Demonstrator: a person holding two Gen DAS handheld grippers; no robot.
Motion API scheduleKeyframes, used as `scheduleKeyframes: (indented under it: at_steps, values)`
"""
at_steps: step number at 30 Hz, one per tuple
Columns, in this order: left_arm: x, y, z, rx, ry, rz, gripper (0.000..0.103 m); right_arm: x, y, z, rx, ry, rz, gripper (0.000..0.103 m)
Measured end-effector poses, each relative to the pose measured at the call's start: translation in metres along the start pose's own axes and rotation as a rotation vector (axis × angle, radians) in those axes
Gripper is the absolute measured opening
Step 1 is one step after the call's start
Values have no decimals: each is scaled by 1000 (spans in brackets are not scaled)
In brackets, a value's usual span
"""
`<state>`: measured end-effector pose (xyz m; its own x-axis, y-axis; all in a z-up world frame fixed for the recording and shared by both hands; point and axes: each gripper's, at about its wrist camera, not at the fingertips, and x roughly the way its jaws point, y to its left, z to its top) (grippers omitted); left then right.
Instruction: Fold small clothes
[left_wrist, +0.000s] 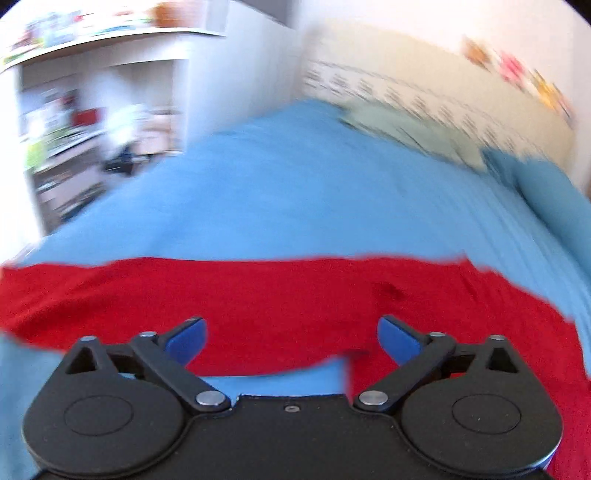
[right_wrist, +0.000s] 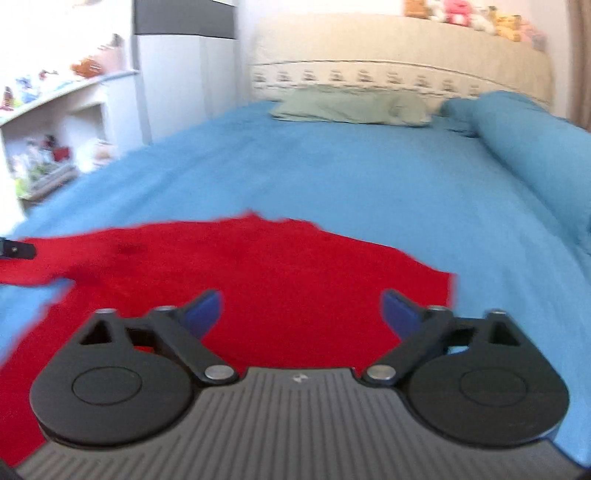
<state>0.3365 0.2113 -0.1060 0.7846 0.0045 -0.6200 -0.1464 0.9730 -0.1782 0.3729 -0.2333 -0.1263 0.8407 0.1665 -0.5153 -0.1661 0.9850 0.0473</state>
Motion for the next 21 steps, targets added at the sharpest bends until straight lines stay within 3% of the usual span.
scheduleKeyframes:
  at_steps: [5, 8, 10, 16, 20, 21]
  values:
    - [-33, 112, -6, -256, -27, 114, 103, 5, 78, 11, -22, 23, 100, 103]
    - [-41, 167, -16, -413, -54, 99, 101, 15, 133, 3, -51, 69, 172, 103]
    - [-37, 195, -21, -486, -57, 74, 91, 25, 167, -1, -84, 83, 189, 103]
    - [-18, 226, -26, -539, -110, 52, 79, 37, 232, -15, -104, 92, 174, 103]
    - [-5, 228, -19, -524, -130, 63, 70, 60, 237, -22, -100, 111, 138, 103]
    - [-1, 232, -17, -526, -135, 73, 63, 65, 237, -24, -96, 122, 134, 103]
